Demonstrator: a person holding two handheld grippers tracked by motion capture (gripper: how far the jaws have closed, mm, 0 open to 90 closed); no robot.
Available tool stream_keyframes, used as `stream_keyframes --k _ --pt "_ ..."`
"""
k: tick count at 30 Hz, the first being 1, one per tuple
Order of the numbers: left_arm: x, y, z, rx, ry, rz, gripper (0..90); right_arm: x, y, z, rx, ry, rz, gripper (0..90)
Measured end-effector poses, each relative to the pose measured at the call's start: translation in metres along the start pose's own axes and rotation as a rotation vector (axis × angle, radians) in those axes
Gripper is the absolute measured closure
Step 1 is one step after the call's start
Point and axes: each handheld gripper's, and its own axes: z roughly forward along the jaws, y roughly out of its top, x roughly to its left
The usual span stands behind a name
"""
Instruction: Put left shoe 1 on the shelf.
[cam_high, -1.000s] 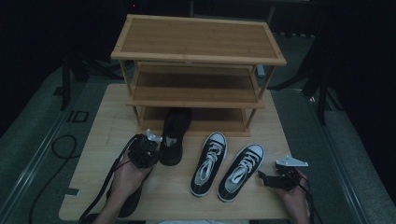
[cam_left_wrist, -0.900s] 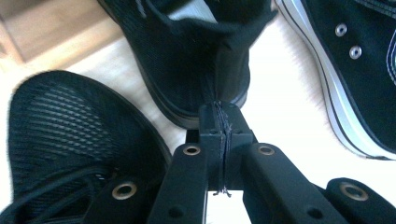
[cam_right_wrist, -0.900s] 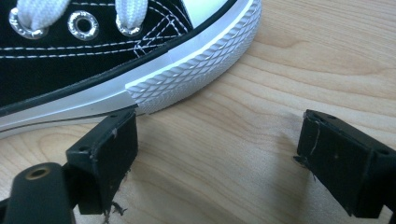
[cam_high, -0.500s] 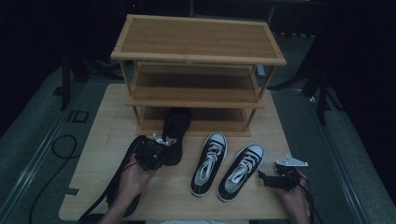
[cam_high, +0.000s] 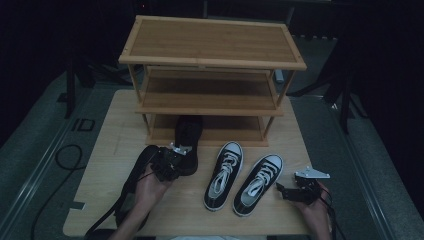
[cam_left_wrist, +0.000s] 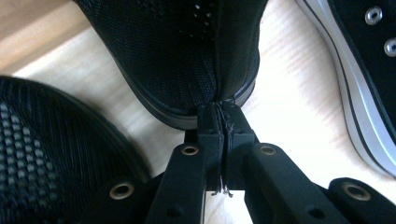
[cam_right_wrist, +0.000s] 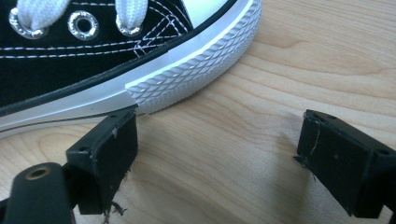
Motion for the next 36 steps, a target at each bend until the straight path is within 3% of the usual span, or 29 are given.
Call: stream_keyframes --k 3,7,22,26,30,36 --pt "0.002 0.006 0.003 -0.031 0.026 -0.013 88.1 0.0 0.0 0.0 0.0 0.0 0.0 12.2" --pt "0.004 0.015 0.003 -0.061 0.022 -0.021 89.0 0.0 0.0 0.0 0.0 0.0 0.0 12.2" --pt "0.009 0.036 0.014 -0.094 0.062 -0.037 89.8 0.0 0.0 0.0 0.0 0.0 0.0 12.2" --pt "0.006 0.035 0.014 -0.083 0.056 -0.019 89.8 0.0 0.0 0.0 0.0 0.0 0.0 12.1" --pt "-0.005 0.031 0.023 -0.047 0.045 0.026 89.7 0.0 0.0 0.0 0.0 0.0 0.0 12.2" --pt "-0.007 0.03 0.035 -0.015 0.038 0.031 89.8 0.0 0.0 0.0 0.0 0.0 0.0 12.2"
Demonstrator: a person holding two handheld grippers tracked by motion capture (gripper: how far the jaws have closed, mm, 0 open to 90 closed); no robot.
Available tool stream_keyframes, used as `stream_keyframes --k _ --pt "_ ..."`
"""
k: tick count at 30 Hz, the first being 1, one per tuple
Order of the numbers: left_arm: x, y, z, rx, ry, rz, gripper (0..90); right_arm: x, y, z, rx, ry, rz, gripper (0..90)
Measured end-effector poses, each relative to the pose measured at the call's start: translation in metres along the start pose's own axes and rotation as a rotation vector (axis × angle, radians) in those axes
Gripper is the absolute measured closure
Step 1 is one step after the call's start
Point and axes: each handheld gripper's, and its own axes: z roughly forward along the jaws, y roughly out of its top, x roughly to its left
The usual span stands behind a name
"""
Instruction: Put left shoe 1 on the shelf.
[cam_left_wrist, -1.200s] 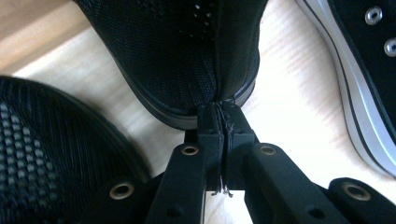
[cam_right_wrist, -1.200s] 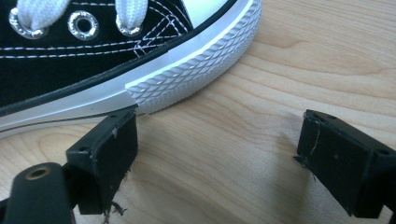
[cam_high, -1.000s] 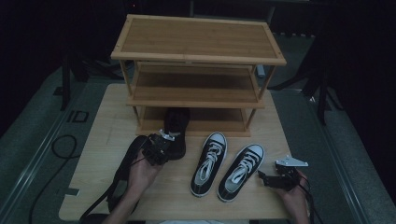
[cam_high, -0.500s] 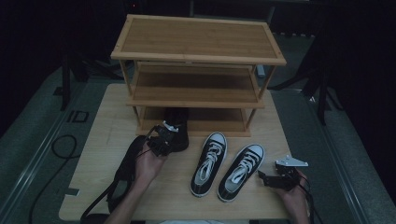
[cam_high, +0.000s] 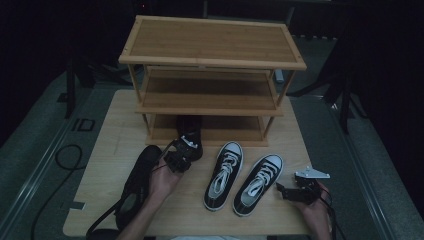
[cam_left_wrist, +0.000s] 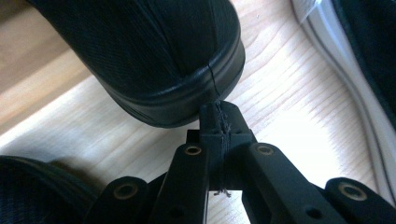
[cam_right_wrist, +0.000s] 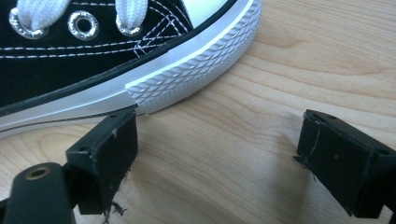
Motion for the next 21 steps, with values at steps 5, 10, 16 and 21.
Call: stream_keyframes --k 5,10,16,21 --pt "0.001 0.002 0.002 -0.009 0.007 -0.003 89.9 0.0 0.0 0.0 0.0 0.0 0.0 12.1" --pt "0.008 0.009 0.005 -0.04 0.049 -0.037 89.9 0.0 0.0 0.0 0.0 0.0 0.0 12.2" --pt "0.014 0.017 0.008 -0.053 0.071 -0.059 89.9 0.0 0.0 0.0 0.0 0.0 0.0 12.1" --pt "0.017 0.02 0.011 -0.05 0.103 -0.075 89.9 0.0 0.0 0.0 0.0 0.0 0.0 12.1"
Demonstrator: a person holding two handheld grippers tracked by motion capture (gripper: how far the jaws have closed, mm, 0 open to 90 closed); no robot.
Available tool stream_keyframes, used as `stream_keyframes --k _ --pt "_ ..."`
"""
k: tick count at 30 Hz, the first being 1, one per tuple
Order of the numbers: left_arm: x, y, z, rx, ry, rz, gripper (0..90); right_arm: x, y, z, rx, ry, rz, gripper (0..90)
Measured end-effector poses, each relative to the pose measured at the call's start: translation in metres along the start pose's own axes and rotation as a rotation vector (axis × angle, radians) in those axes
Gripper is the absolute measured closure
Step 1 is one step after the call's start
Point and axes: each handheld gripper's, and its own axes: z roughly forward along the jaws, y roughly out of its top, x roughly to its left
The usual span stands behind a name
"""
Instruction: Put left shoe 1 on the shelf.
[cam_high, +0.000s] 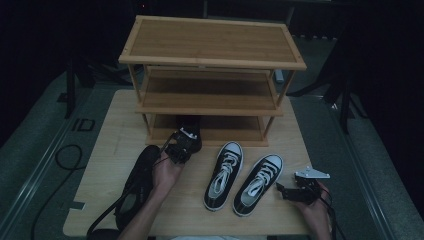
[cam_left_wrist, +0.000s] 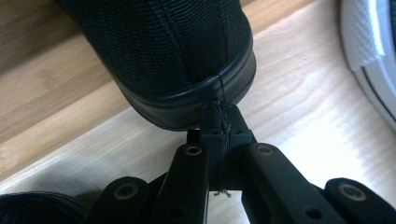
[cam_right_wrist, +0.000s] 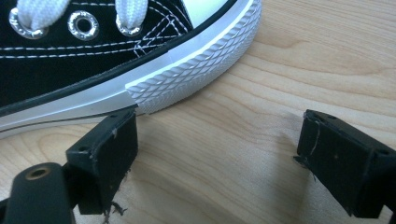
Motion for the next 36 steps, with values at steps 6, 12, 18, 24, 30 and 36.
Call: stream_keyframes --k 6,12,18,24,30,36 --pt "0.008 0.003 0.005 0.009 0.067 -0.051 89.9 0.0 0.0 0.0 0.0 0.001 -0.001 12.2" --pt "0.016 0.004 0.007 0.014 0.095 -0.069 89.7 0.0 0.0 0.0 0.001 0.001 -0.001 12.2" --pt "0.013 0.004 0.002 0.006 0.043 -0.057 88.0 0.0 0.0 0.0 0.001 0.002 -0.002 12.1" --pt "0.009 0.004 -0.012 -0.004 -0.004 -0.023 83.6 0.0 0.0 0.0 0.001 0.002 -0.002 12.2" --pt "0.016 0.002 -0.04 -0.014 -0.06 0.0 74.2 0.0 0.0 0.0 0.001 0.002 -0.002 12.2" --pt "0.03 -0.002 -0.067 -0.02 -0.116 0.016 65.7 0.0 0.0 0.0 0.0 0.002 -0.001 12.2"
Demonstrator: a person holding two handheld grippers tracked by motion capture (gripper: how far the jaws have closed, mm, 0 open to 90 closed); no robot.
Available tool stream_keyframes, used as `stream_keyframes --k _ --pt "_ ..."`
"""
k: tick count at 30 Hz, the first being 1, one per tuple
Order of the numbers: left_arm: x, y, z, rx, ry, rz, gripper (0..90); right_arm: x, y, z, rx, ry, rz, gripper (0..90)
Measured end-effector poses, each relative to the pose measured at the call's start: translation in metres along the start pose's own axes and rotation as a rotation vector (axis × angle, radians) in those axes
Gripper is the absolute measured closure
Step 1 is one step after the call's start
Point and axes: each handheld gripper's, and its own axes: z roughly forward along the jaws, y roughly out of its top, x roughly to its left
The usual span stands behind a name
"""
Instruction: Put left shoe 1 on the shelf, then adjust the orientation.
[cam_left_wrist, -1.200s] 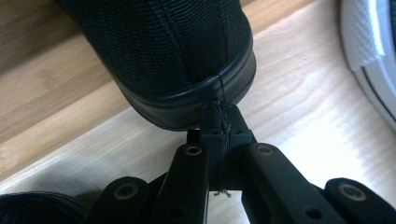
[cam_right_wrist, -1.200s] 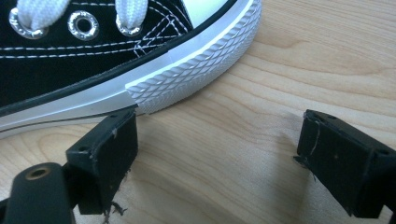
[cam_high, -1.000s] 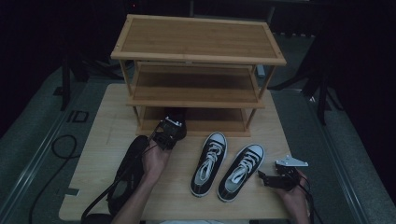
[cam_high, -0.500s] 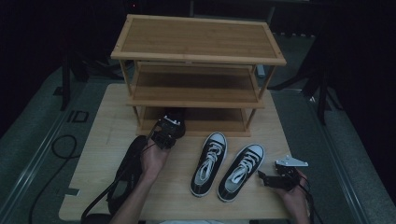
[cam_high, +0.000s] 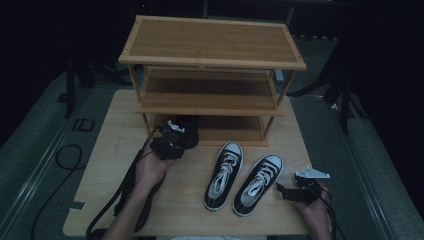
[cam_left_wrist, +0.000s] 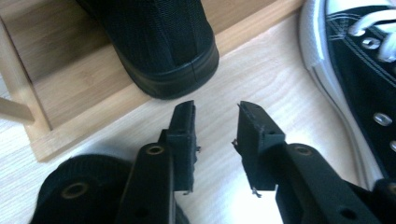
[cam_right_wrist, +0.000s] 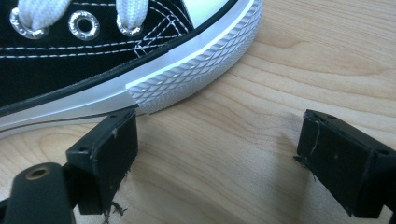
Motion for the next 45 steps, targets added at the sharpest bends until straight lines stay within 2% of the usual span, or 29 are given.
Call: stream_keyframes --k 2,4,9,11,12,13,18,21,23,24,26,31,35,39,40,43,44,45 --pt "0.005 -0.003 -0.008 0.0 -0.007 0.0 64.5 0.0 0.0 0.0 0.0 0.0 0.0 12.2" --pt "0.01 -0.007 -0.019 -0.003 -0.045 -0.011 62.9 0.0 0.0 0.0 0.0 0.0 0.0 12.2" --pt "0.027 -0.022 -0.042 -0.053 -0.05 -0.001 62.0 0.0 0.0 0.0 0.0 0.0 0.0 12.2" --pt "0.037 -0.03 -0.044 -0.061 -0.063 -0.026 62.0 0.0 0.0 0.0 0.0 0.0 0.0 12.2" --pt "0.037 -0.03 -0.044 -0.061 -0.063 -0.026 62.0 0.0 0.0 0.0 0.0 0.0 0.0 12.2" --pt "0.046 -0.039 -0.043 -0.072 -0.071 -0.044 61.2 0.0 0.0 0.0 -0.001 -0.001 -0.003 12.2" --pt "0.069 -0.063 -0.044 -0.07 -0.054 -0.089 60.8 0.0 0.0 0.0 0.0 -0.001 0.0 12.2" --pt "0.082 -0.075 -0.044 -0.066 -0.028 -0.114 61.0 0.0 0.0 0.0 0.0 0.0 0.0 12.2" --pt "0.094 -0.087 -0.043 -0.059 -0.01 -0.144 63.9 0.0 0.0 0.0 0.0 -0.001 -0.001 12.2" --pt "0.094 -0.087 -0.043 -0.059 -0.01 -0.144 66.0 0.0 0.0 0.0 0.0 -0.001 0.0 12.2" --pt "0.102 -0.097 -0.039 -0.055 0.001 -0.169 68.4 0.0 0.0 0.0 0.0 -0.001 0.0 12.2" --pt "0.108 -0.108 -0.034 -0.039 0.009 -0.173 73.6 0.0 0.0 0.0 0.0 -0.001 0.0 12.2" --pt "0.113 -0.119 -0.028 -0.013 0.027 -0.172 83.0 0.0 0.0 0.0 0.0 -0.001 0.0 12.2" --pt "0.114 -0.127 -0.018 0.03 0.013 -0.157 87.7 0.0 0.0 0.0 0.0 -0.002 0.001 12.2" --pt "0.114 -0.131 -0.013 0.047 -0.007 -0.14 87.7 0.0 0.0 0.0 0.0 -0.002 0.0 12.2" --pt "0.113 -0.134 -0.007 0.058 -0.03 -0.134 88.2 0.0 0.0 0.0 0.0 -0.002 0.0 12.2" --pt "0.11 -0.134 -0.002 0.076 -0.045 -0.114 89.5 0.0 0.0 0.0 0.0 -0.002 0.0 12.2" --pt "0.11 -0.134 -0.002 0.076 -0.045 -0.114 89.8 0.0 0.0 0.0 0.0 -0.002 0.0 12.2"
